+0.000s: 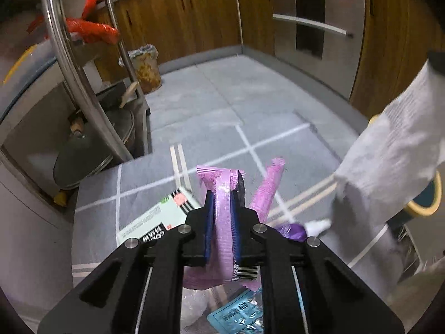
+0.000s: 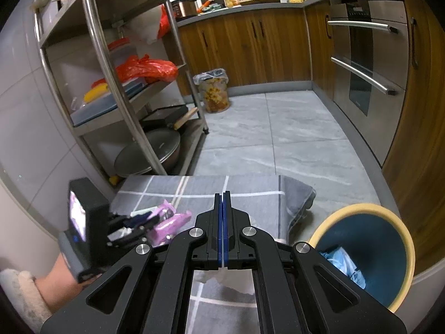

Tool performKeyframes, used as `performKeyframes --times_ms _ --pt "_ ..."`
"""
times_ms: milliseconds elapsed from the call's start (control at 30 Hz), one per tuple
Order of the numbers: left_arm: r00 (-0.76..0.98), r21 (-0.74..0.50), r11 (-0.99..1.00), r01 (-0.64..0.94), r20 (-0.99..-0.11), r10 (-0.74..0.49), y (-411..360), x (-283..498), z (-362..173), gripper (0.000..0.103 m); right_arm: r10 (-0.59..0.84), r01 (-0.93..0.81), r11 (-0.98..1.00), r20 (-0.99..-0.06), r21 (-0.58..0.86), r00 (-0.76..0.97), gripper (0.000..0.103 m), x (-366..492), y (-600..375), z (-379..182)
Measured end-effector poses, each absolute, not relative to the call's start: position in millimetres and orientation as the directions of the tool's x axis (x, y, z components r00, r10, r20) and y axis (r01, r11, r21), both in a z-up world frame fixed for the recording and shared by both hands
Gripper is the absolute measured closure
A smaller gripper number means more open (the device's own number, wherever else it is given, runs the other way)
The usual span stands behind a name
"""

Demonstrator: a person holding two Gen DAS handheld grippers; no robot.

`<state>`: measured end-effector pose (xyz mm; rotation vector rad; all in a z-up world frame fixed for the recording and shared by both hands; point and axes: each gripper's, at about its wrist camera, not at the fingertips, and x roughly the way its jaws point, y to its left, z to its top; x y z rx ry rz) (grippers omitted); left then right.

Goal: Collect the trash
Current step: 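Grasp the pink packet with the left gripper while the right gripper lifts the tissue, then carry the pink packet with the left gripper while the right gripper carries the tissue to the bin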

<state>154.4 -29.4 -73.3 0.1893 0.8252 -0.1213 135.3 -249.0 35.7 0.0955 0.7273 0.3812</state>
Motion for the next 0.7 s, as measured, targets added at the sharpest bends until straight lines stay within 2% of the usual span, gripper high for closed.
performKeyframes --times_ms 267,700 --pt "0.726 0.067 0.98 0.186 -0.681 -0.091 -33.8 147.3 -39.3 0.092 0.37 -0.3 0.928 -0.613 0.219 0.698 0.101 134.9 -254.6 42.4" --pt "0.744 0.037 0.943 0.332 -0.624 -0.237 -110.8 142.2 -9.2 0.092 0.295 -0.197 0.953 -0.557 0.231 0.776 0.101 131.2 -324.0 60.7"
